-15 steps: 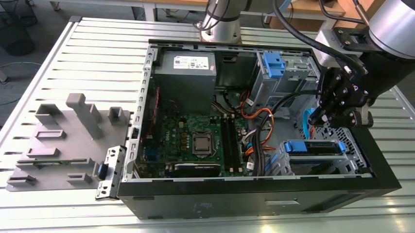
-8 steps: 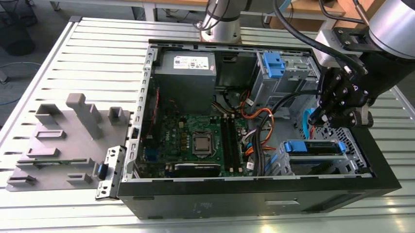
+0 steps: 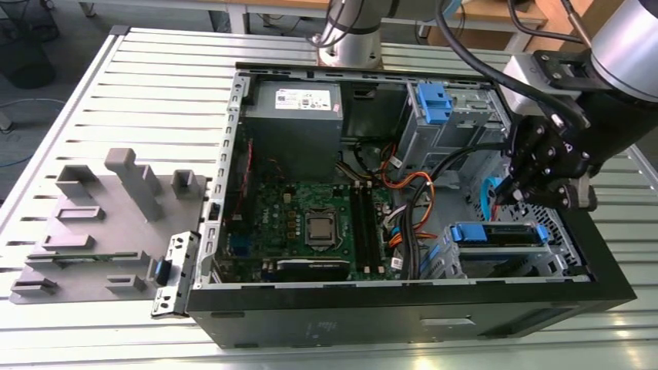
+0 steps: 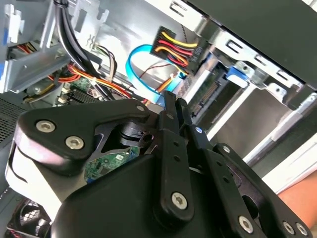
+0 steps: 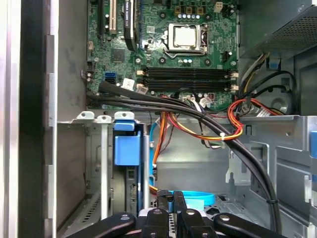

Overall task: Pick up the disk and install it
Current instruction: 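Insert the first disk wire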

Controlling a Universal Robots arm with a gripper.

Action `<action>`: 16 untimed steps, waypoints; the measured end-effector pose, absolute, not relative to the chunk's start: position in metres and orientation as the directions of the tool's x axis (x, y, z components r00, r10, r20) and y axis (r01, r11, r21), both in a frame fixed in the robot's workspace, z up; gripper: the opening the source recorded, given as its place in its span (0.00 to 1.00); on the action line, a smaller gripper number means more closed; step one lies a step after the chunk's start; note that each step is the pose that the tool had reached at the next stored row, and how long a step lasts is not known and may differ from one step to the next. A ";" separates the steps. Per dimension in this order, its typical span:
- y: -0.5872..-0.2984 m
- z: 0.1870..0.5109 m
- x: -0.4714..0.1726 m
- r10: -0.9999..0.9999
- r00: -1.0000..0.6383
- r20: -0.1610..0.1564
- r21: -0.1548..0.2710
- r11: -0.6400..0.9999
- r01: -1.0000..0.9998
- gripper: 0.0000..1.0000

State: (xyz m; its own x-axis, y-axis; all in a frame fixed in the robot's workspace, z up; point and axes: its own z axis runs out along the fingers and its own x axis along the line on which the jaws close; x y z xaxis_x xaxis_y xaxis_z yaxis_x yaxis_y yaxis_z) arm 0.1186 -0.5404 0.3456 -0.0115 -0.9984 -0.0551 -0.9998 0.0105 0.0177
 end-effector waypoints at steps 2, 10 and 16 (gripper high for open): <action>-0.544 0.345 0.119 -0.998 -0.011 -0.055 0.018 0.010 -1.000 0.16; -0.554 0.345 0.119 -0.998 -0.011 -0.054 0.018 0.010 -1.000 0.16; -0.558 0.345 0.119 -0.999 -0.011 -0.038 0.018 0.011 -1.000 0.16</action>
